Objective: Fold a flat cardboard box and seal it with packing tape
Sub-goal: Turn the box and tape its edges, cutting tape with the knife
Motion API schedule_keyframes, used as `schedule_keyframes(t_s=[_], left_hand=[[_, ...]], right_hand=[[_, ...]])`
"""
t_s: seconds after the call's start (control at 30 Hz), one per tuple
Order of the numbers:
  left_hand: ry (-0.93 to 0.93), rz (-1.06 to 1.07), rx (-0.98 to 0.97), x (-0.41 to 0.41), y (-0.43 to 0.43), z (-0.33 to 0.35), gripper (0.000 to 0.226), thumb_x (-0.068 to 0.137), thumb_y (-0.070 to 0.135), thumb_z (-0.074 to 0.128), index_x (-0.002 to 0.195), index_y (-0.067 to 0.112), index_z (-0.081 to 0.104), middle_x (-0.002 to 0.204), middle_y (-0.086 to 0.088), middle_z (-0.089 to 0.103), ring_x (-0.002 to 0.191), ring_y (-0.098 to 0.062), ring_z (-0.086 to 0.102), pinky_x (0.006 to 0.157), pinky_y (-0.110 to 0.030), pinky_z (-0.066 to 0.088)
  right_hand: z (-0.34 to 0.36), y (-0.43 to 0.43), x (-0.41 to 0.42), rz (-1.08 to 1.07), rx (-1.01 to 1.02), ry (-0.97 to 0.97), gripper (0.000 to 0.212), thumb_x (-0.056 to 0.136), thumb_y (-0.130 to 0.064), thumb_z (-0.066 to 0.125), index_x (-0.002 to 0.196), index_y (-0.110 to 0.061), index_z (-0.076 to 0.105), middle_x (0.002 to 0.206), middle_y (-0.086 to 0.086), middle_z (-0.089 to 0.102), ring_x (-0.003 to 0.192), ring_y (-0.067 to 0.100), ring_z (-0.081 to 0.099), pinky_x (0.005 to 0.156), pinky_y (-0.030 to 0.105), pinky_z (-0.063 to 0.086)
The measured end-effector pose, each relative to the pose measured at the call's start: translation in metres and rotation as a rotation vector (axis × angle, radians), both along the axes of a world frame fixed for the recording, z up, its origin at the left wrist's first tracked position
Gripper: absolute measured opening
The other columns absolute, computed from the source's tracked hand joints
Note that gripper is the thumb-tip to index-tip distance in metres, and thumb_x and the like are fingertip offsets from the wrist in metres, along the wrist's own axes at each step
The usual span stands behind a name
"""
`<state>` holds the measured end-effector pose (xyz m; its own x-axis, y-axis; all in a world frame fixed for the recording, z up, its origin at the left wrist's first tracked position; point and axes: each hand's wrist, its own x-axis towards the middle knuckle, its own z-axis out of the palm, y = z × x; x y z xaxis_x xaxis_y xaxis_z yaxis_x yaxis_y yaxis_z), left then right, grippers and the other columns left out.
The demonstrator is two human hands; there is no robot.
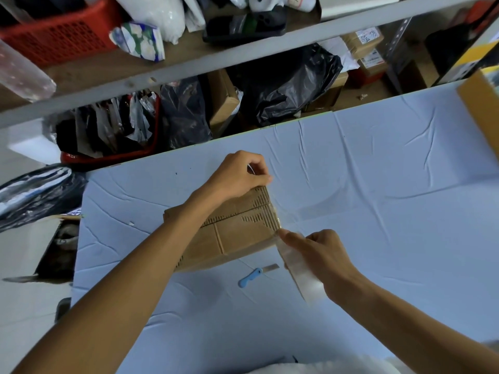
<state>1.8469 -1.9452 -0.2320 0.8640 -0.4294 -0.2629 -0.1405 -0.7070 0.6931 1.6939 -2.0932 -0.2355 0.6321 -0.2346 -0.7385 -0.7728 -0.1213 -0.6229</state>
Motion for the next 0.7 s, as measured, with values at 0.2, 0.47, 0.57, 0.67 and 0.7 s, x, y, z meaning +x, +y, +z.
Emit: schedule_keyframes(t_s=[0.2, 0.47, 0.57, 0.67, 0.7], left_hand=[[0.065, -0.009, 0.055, -0.002, -0.010, -0.002, 0.006, 0.080, 0.013, 0.067, 0.076, 0.008, 0.065, 0.079, -0.003, 0.067, 0.071, -0.010, 0.059, 0.065, -0.024, 0.047], [0.276, 0.200, 0.194, 0.005, -0.021, -0.001, 0.026, 0.070, 0.015, 0.064, 0.094, 0.026, 0.060, 0.091, -0.002, 0.065, 0.081, -0.020, 0.061, 0.059, -0.028, 0.043], [0.107, 0.226, 0.280, -0.006, -0.029, -0.005, 0.022, 0.074, 0.010, 0.059, 0.089, 0.026, 0.062, 0.083, -0.002, 0.067, 0.082, -0.023, 0.062, 0.060, -0.027, 0.038], [-0.043, 0.214, 0.124, -0.014, -0.023, -0.002, 0.016, 0.085, 0.020, 0.065, 0.100, 0.023, 0.062, 0.093, 0.002, 0.065, 0.083, -0.017, 0.061, 0.068, -0.026, 0.042], [-0.078, 0.178, 0.064, -0.016, -0.017, 0.002, 0.016, 0.086, 0.027, 0.065, 0.102, 0.023, 0.062, 0.097, 0.003, 0.064, 0.083, -0.014, 0.060, 0.070, -0.028, 0.045]], right_hand=[[-0.003, 0.000, -0.002, 0.008, -0.022, 0.008, 0.058, 0.072, -0.054, 0.071, 0.076, 0.004, 0.068, 0.076, 0.017, 0.073, 0.059, 0.023, 0.059, 0.050, 0.028, 0.037], [-0.009, 0.000, -0.003, -0.002, -0.080, 0.004, 0.051, 0.068, -0.058, 0.072, 0.060, -0.009, 0.062, 0.056, 0.001, 0.064, 0.050, 0.015, 0.055, 0.044, 0.025, 0.037], [-0.011, -0.003, -0.006, 0.002, -0.093, 0.006, 0.052, 0.063, -0.059, 0.073, 0.055, -0.011, 0.055, 0.046, -0.003, 0.052, 0.044, 0.014, 0.049, 0.042, 0.025, 0.034], [-0.011, -0.004, -0.006, -0.004, -0.090, 0.010, 0.054, 0.062, -0.062, 0.073, 0.062, -0.009, 0.059, 0.053, 0.000, 0.055, 0.049, 0.017, 0.053, 0.045, 0.027, 0.036], [-0.012, -0.005, -0.006, -0.004, -0.091, 0.009, 0.055, 0.063, -0.062, 0.073, 0.064, -0.009, 0.059, 0.055, 0.001, 0.056, 0.051, 0.017, 0.054, 0.045, 0.027, 0.036]])
